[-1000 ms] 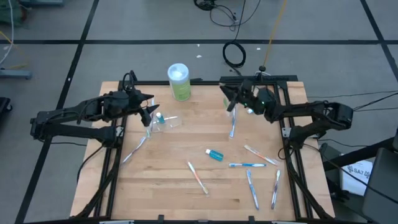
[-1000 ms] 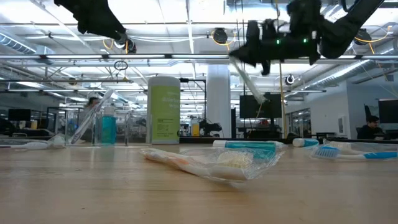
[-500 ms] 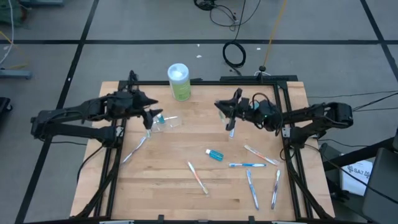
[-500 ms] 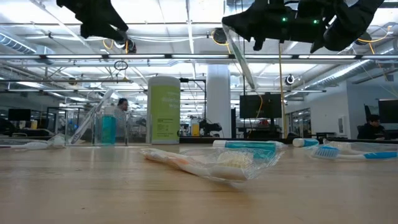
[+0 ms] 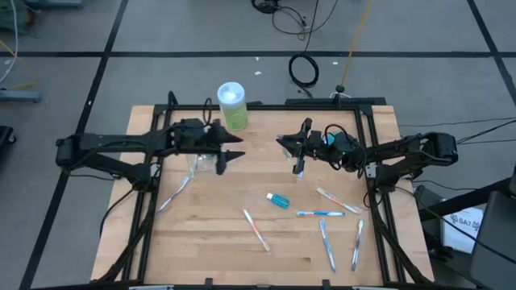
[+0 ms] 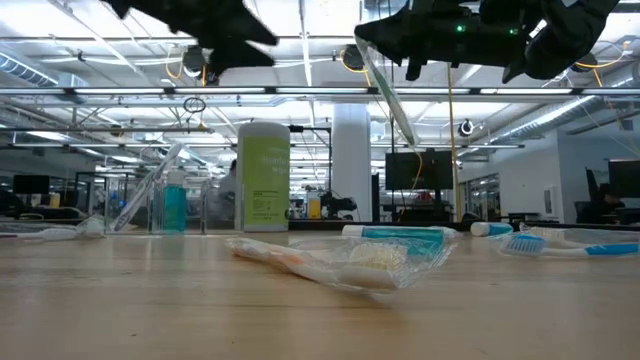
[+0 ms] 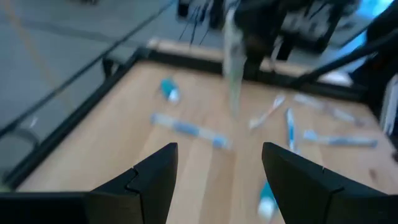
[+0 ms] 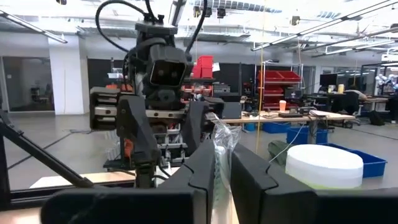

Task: Pick & Place toothbrushing station
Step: Put the right green toothbrush into the transparent organizer

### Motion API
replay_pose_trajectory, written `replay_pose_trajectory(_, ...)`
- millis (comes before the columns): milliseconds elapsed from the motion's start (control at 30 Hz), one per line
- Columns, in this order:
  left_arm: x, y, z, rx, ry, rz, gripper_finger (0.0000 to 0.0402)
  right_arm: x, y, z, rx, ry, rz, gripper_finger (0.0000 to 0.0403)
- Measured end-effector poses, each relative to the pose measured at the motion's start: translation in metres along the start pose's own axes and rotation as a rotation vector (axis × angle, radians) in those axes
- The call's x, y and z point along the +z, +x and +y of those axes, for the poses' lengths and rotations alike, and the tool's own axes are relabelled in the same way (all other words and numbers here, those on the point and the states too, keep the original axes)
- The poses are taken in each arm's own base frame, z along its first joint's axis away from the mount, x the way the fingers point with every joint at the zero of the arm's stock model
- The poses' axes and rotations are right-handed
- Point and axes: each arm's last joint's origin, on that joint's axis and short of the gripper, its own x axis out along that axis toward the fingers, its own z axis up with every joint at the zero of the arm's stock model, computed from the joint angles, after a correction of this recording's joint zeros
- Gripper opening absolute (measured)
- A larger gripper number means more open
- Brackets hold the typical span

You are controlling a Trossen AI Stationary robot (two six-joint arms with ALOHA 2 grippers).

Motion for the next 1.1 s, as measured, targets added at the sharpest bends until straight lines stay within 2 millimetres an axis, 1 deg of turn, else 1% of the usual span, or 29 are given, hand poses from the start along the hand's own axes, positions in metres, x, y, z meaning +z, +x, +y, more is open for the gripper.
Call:
replay_pose_trajectory(133, 0.002, 0.024, -0.002, -0.116, 0.042, -0.097, 0.0241, 0.000, 0.000, 0.000, 0.002, 0.005, 0.002, 0.0030)
replay_pose_trajectory(233, -0.004, 0.042, -0.002, -0.159, 0.076, -0.108, 0.0241, 0.000, 0.000, 0.003, 0.014, 0.010, 0.004, 0.0030)
replay_pose_trajectory(367, -0.015, 0.062, 0.005, -0.105, 0.071, -0.093, 0.0241, 0.000, -0.001, 0.009, 0.039, -0.007, 0.004, 0.0028)
replay_pose_trajectory(533, -0.022, 0.074, 0.024, -0.048, 0.032, -0.085, 0.0241, -0.001, -0.001, 0.015, 0.060, -0.021, 0.008, 0.0031)
replay_pose_trajectory(600, -0.026, 0.075, 0.029, -0.042, 0.016, -0.101, 0.0241, -0.001, -0.001, 0.016, 0.062, -0.022, 0.008, 0.0030)
replay_pose_trajectory(700, -0.045, 0.073, 0.029, -0.055, 0.026, -0.150, 0.0241, -0.001, -0.001, 0.016, 0.062, -0.021, 0.015, 0.0027)
replay_pose_trajectory(767, -0.059, 0.068, 0.028, -0.065, 0.031, -0.201, 0.0241, -0.002, -0.001, 0.016, 0.062, -0.021, 0.023, 0.0026)
replay_pose_trajectory(867, -0.071, 0.059, 0.030, -0.063, 0.039, -0.308, 0.0241, -0.003, -0.001, 0.016, 0.061, -0.021, 0.030, 0.0029)
replay_pose_trajectory(933, -0.074, 0.055, 0.030, -0.069, 0.000, -0.344, 0.0241, -0.003, -0.001, 0.016, 0.057, -0.021, 0.034, 0.0031)
replay_pose_trajectory(1033, -0.076, 0.055, 0.028, -0.088, -0.058, -0.337, 0.0241, -0.003, -0.001, 0.014, 0.052, -0.022, 0.033, 0.0032)
replay_pose_trajectory(1100, -0.076, 0.055, 0.026, -0.090, -0.065, -0.339, 0.0241, -0.003, -0.001, 0.013, 0.044, -0.023, 0.029, 0.0032)
